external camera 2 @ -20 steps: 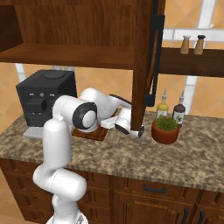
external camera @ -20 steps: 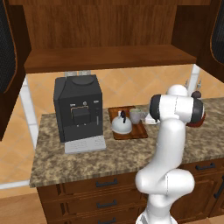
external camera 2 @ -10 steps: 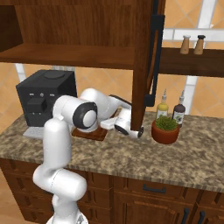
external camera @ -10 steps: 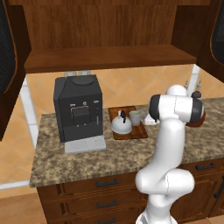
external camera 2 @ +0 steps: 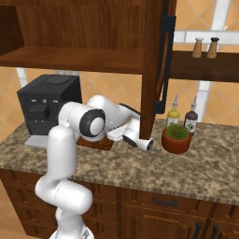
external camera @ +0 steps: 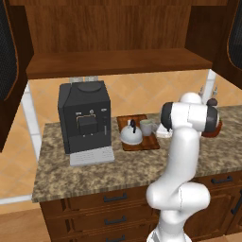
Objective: Pick the kettle from the counter and place it on the tray. Then pick the mug from the cabinet and place it on the tray. Then close the cabinet doors.
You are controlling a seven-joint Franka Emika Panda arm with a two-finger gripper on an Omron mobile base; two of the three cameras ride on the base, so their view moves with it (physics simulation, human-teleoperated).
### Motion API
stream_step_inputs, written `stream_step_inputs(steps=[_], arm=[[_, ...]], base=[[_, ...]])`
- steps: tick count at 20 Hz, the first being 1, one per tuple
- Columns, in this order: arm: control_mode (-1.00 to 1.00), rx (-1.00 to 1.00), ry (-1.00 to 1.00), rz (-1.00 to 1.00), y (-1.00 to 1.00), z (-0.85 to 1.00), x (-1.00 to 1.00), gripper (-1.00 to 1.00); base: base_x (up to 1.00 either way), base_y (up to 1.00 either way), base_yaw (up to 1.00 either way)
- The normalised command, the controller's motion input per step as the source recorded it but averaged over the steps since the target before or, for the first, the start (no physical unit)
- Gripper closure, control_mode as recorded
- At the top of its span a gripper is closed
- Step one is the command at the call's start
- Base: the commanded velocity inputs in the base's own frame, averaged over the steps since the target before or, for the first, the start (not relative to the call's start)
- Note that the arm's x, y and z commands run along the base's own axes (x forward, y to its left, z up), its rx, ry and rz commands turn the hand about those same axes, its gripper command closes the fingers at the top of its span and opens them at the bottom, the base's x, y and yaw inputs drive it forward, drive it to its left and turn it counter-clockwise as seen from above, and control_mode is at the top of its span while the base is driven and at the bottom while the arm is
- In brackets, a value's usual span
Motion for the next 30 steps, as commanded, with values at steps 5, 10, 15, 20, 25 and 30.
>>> stream_step_inputs(steps=[5,10,15,20,25,30], arm=[[-1.0,0.0,-0.07,0.0,-0.04,0.38,-0.34,-1.0],[-1.0,0.0,0.0,0.0,-0.01,0.72,-0.69,-1.0],[-1.0,-0.02,0.0,-0.04,-0.01,0.72,-0.8,-1.0],[-1.0,0.0,0.0,-0.04,-0.06,0.03,-0.23,-1.0],[-1.0,0.0,-0.02,-0.01,-0.12,0.14,-0.48,-1.0],[-1.0,0.0,-0.01,-0.07,-0.09,0.4,-0.56,-1.0]], base=[[0.0,0.0,0.0],[0.0,0.0,0.0],[0.0,0.0,0.0],[0.0,0.0,0.0],[0.0,0.0,0.0],[0.0,0.0,0.0]])
